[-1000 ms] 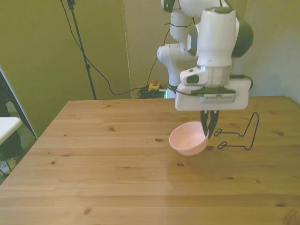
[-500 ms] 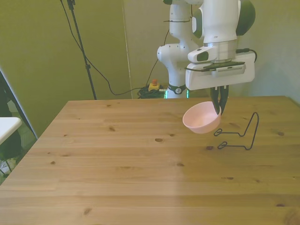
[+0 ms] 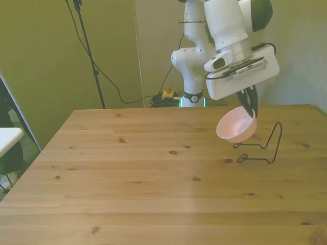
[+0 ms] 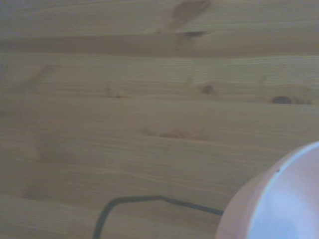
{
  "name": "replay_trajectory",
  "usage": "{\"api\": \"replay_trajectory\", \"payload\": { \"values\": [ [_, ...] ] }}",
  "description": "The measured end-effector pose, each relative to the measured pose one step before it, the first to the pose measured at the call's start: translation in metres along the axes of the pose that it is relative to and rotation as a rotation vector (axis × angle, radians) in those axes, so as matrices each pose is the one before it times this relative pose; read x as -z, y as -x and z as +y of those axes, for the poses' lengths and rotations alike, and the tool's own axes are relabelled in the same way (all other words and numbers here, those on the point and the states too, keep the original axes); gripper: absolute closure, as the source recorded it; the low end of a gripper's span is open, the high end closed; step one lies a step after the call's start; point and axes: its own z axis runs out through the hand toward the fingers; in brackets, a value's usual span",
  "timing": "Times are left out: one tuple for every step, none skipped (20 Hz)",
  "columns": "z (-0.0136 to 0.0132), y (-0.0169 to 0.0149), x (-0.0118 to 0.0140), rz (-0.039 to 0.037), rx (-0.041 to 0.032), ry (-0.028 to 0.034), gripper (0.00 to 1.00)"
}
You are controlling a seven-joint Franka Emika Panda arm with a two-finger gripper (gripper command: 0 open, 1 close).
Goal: Load the bowl
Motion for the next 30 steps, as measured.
{"api": "replay_trajectory", "payload": {
  "values": [
    [0.00042,0.00203,-0.00137,-0.0127,0.0005,-0.02204,1.0],
    [0.00067,0.00162,-0.00124,-0.01252,0.00378,-0.02187,1.0],
    [0.00027,0.00092,-0.00024,-0.00949,0.00137,-0.01995,1.0],
    [-0.0005,0.00076,0.00054,-0.01001,-0.00385,-0.02533,1.0],
    [-0.00006,0.00131,0.00083,-0.00962,-0.00024,-0.02068,1.0],
    [0.00329,0.00728,0.00513,-0.00384,-0.00268,-0.01192,1.0],
    [0.00097,0.00031,-0.00048,-0.00195,-0.00249,-0.00091,1.0],
    [0.00236,-0.00003,-0.00121,-0.00611,-0.00531,-0.00698,1.0],
    [0.00343,-0.00063,-0.00128,-0.00865,-0.00279,-0.01274,1.0],
    [0.00403,-0.00146,-0.0011,-0.00712,-0.00432,-0.0146,1.0],
    [0.00344,-0.00173,-0.00034,-0.00772,-0.00227,-0.01956,1.0],
    [0.00307,-0.00121,-0.00035,-0.00841,-0.00123,-0.02074,1.0],
    [0.00244,-0.00021,-0.00086,-0.00865,0.00008,-0.01834,1.0],
    [0.00194,0.00041,-0.00142,-0.00845,-0.00015,-0.01499,1.0],
    [0.00158,0.00089,-0.00219,-0.01108,-0.00212,-0.01702,1.0],
    [0.00148,0.00046,-0.00226,-0.00897,0.00224,-0.01518,1.0],
    [0.00148,-0.00005,-0.00209,-0.00526,0.00282,-0.01235,1.0],
    [0.00156,-0.00038,-0.00196,-0.00573,0.0043,-0.01444,1.0],
    [0.00157,-0.00073,-0.00157,-0.00608,0.00758,-0.01604,1.0],
    [0.00187,-0.00152,-0.00121,-0.00414,0.01091,-0.01603,1.0],
    [0.00243,-0.00186,-0.00096,-0.00366,0.0091,-0.01286,1.0],
    [0.00321,-0.00183,-0.00114,-0.00859,0.0071,-0.01279,1.0],
    [0.00332,-0.00193,-0.00143,-0.00666,0.00633,-0.01206,1.0],
    [0.00291,-0.00128,-0.00153,-0.0093,0.00506,-0.01062,1.0],
    [0.0028,-0.00123,-0.00158,-0.00703,0.00451,-0.00627,1.0],
    [0.00224,-0.00039,-0.00137,-0.00572,0.0022,-0.00191,1.0],
    [0.00223,0.00032,-0.00093,-0.00034,-0.0016,0.00318,1.0],
    [0.00141,0.00311,-0.0023,0.00208,0.00094,0.00564,1.0],
    [0.00008,0.00002,-0.00003,0.00002,-0.00013,0.00012,1.0],
    [0.00022,0.00002,-0.00011,-0.00007,0.00019,0.00027,1.0]
  ]
}}
